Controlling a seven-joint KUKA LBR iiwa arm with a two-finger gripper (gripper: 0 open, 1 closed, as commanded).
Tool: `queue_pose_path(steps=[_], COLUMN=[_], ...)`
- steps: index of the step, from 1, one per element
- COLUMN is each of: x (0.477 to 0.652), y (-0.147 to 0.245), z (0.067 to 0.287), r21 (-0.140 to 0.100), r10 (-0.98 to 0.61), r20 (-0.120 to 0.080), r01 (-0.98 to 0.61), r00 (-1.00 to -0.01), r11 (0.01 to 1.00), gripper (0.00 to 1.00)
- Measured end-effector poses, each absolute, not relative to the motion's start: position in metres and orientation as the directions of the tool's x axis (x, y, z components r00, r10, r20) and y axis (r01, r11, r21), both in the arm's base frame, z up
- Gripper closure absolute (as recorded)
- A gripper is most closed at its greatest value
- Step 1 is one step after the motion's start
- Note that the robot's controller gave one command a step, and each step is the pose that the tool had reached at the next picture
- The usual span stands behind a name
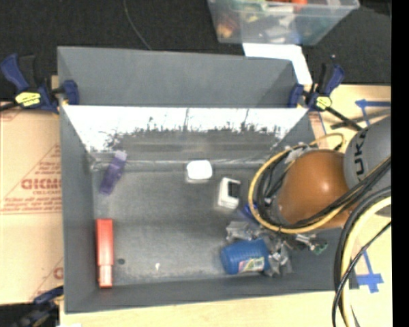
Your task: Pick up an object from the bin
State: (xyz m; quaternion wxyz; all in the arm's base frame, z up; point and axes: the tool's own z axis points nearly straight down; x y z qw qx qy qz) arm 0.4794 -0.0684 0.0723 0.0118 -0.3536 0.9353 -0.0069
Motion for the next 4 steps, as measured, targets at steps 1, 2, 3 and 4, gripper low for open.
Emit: queue_pose_path(steps=[1, 2, 3, 4], x=[0.481, 0.481, 0.480, 0.479], y=[-0.027, -0.027, -0.028, -0.028], z=[0.071, 0.072, 0.090, 0.127], r21=[-0.005, -0.005, -0.005, -0.002], r10=[-0.613, -0.614, -0.613, -0.612], r20=[-0.005, -0.005, -0.004, -0.001], r01=[-0.613, -0.614, -0.613, -0.612], r00=[-0.790, -0.790, -0.790, -0.791], r11=[0.790, 0.790, 0.790, 0.791], gripper=[1.00, 1.00, 1.00, 1.00])
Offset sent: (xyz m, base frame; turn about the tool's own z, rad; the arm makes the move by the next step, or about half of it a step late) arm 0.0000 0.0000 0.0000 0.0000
